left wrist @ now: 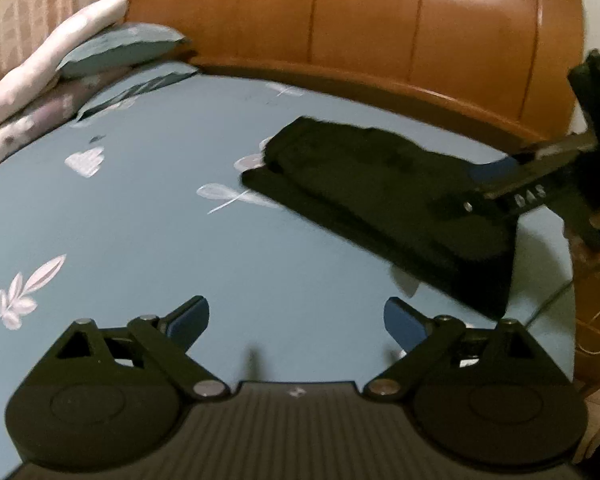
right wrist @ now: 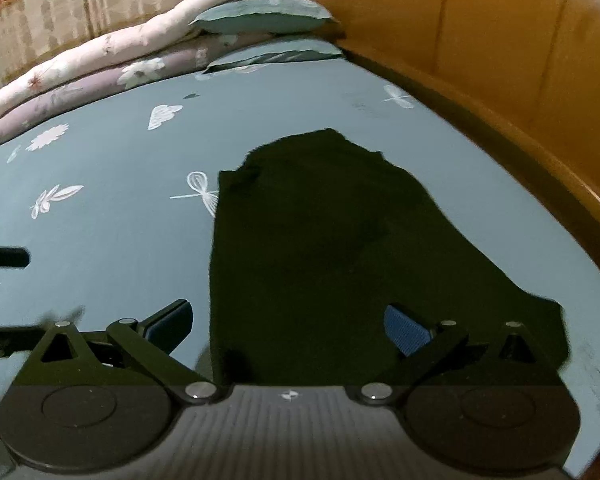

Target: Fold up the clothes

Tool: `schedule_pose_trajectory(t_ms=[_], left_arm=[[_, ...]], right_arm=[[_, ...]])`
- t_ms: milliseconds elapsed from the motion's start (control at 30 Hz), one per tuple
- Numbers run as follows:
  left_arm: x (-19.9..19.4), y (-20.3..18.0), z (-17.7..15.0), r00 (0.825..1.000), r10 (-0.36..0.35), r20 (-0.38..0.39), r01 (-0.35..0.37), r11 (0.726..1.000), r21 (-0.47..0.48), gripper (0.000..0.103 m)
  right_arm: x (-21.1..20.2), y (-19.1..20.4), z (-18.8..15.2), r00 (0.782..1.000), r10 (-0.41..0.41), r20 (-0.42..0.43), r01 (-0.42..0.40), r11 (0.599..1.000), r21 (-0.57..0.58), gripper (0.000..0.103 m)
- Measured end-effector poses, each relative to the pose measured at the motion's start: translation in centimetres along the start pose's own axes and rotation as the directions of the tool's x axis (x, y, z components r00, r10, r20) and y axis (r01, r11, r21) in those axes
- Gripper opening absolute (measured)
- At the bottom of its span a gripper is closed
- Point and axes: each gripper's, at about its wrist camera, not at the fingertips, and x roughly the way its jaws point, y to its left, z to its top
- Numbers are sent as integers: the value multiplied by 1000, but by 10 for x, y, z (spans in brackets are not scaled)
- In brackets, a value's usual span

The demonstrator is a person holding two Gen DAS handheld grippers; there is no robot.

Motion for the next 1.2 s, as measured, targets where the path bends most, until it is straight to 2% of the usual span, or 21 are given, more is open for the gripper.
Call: schedule_pose_trajectory(t_ms=[200,367,533,600,767,900,1067,1200], left_arm=[[14,-29,-3,998,-69,13,68,995,79,95],[14,-57,-18,999,-27,24,23,988,150,95],[-5,-83,-34,999,10,36,-15,988,154,100],[-17,-91,-41,999,9,43,-15,990,140,100],[-41,-100,-52,999,-42,8,42,999,11,101],[-60,-110,-62,1000,-16,4,16,1000,-27,101],[-72,-113,-69,998,-59,-30,55,993,-107,101],[-79,-115,-70,998,-30,-54,23,993,-116,101]], right_arm=[[-41,-7,-39,997,-62,45,58,995,84,103],[-63,-4,-76,995,-88,49,79,985,152,103],[-75,5,-105,992,-120,40,113,983,148,103],[-82,9,-115,993,-109,44,101,981,164,103],[-106,23,-130,991,-109,72,96,981,170,103],[-124,35,-140,989,-123,85,108,981,160,103],[-142,40,-148,985,-145,90,126,975,183,103],[-147,36,-148,984,-153,89,130,966,225,103]])
